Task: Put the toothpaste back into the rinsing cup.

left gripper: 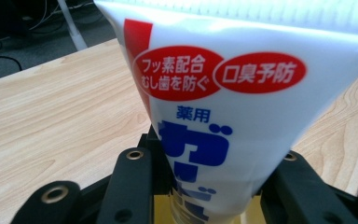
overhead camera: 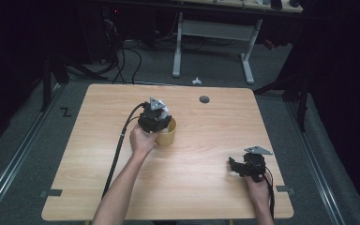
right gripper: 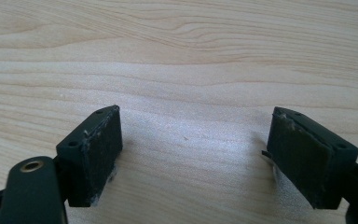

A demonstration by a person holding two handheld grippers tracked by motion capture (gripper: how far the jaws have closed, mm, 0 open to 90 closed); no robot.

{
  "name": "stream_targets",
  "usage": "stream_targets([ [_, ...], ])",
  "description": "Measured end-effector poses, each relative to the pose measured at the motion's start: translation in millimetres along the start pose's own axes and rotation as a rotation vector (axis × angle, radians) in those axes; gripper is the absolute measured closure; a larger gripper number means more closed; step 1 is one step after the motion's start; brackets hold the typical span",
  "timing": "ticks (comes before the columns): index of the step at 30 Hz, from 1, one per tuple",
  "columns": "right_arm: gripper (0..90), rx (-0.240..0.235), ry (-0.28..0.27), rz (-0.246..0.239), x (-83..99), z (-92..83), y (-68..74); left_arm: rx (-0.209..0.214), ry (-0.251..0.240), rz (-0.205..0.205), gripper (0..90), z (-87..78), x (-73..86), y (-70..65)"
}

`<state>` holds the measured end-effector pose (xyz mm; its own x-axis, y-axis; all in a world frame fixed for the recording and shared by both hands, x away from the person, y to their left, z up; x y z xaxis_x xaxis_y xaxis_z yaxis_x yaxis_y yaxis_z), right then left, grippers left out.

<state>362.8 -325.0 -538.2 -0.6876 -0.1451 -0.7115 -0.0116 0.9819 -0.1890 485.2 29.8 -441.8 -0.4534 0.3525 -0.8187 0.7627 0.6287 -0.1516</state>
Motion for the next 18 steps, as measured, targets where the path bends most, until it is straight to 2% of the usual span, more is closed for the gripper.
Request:
stream_targets([
  [18,18.2,0.000,0.000,0.000,0.0,0.0,0.0,-0.007,0.024,0.001,63.9,4.5,5.2,0.6],
])
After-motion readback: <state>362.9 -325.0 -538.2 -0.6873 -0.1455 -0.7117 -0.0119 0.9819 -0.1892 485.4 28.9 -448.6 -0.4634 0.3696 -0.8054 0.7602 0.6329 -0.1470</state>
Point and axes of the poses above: each handheld gripper's, and its own axes: z roughly forward along the jaws, x roughly out of its underside, y roughly to its left, the point moved 1 cm from there along z, roughly forward along the jaws, and after that the axes turned 14 degrees about x, right-handed, at the moved point
